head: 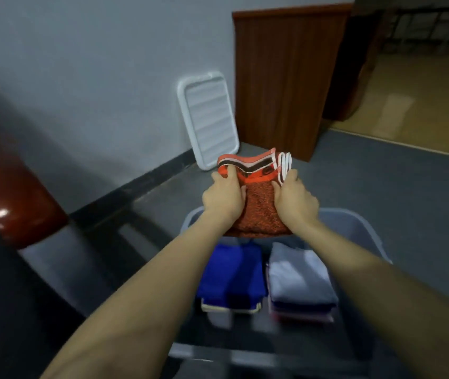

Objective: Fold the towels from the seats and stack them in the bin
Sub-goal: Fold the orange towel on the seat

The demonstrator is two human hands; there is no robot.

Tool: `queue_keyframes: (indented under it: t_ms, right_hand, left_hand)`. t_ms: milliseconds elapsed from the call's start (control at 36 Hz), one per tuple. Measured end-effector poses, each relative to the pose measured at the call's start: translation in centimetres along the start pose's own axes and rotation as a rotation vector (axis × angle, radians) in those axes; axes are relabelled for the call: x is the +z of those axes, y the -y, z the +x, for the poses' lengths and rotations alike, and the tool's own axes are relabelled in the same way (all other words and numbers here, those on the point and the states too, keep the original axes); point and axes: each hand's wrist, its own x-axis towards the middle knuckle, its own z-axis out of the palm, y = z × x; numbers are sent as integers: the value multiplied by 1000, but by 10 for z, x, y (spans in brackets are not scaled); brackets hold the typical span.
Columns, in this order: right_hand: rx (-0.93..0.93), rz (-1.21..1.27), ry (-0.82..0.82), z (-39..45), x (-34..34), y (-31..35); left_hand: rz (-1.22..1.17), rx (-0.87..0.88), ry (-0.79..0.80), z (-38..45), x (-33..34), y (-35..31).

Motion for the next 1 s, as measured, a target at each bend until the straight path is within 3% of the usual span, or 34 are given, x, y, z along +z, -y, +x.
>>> queue_keyframes:
  t_ms: [167,278,361,500,667,722,806,861,917,1000]
  right_hand:
    - [185,-86,126,-17,50,-89]
    - [199,-159,27,-29,80,-134]
    - [330,-130,170,-35,98,-167]
    - [432,-119,225,-46,122,-199]
    - [422,-157,206,-41,139,-219]
    - [363,-291,153,-43,145,-227]
    - [192,-370,92,-47,152,-236]
    - [100,-311,145,-49,154,-239]
    - [70,-284,287,-53,156,-240]
    - [70,-315,520,-59,158,-242]
  left_hand:
    - [-73,1,234,-10,97,-17]
    - [-93,-7,411,-18,152,-18]
    - [-76,12,532,-24,189,-24]
    - [11,102,565,-27,234,-29]
    - [36,-17,700,-27,269,-22]
    - [152,40,665,-34,274,-18]
    - [324,213,343,-43,280,-12]
    - [346,320,252,-46,280,-11]
    - [302,388,302,-49,281,-11]
    - [302,331,463,-50,289,-10]
